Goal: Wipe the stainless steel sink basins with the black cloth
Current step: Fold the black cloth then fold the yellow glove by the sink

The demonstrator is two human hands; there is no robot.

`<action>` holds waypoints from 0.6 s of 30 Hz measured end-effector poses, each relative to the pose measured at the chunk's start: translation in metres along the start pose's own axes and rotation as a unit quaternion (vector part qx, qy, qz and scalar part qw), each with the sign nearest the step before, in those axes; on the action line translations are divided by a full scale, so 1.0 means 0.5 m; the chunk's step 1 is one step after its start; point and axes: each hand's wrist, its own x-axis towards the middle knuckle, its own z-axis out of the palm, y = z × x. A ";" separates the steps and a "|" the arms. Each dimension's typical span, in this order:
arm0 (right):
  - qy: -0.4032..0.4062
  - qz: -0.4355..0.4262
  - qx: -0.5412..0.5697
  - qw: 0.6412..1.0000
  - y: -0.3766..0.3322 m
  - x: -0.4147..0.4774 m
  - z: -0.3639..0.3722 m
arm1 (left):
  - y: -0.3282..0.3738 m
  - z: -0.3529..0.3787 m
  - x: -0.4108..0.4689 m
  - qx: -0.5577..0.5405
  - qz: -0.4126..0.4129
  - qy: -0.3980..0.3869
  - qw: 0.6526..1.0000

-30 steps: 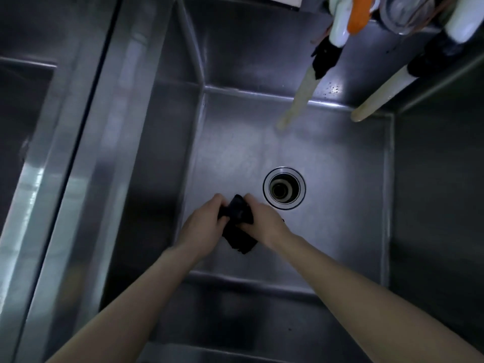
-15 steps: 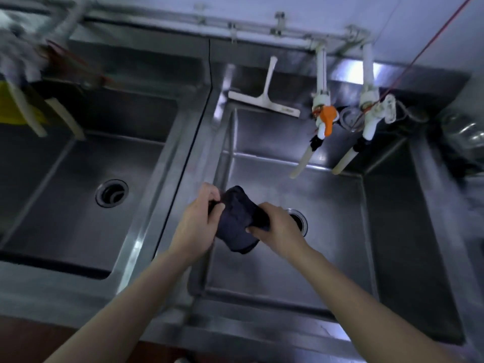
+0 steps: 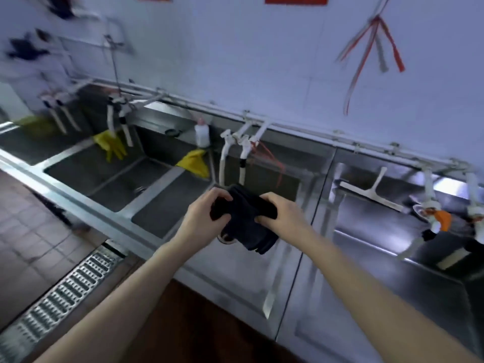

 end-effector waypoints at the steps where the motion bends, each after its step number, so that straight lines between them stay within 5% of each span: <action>1: -0.009 -0.019 0.005 1.000 -0.034 0.025 0.019 | -0.016 -0.044 0.000 0.014 0.005 0.002 1.000; 18: -0.116 -0.232 -0.021 0.966 -0.438 0.589 0.375 | -0.383 -0.597 0.148 0.104 -0.075 0.170 0.977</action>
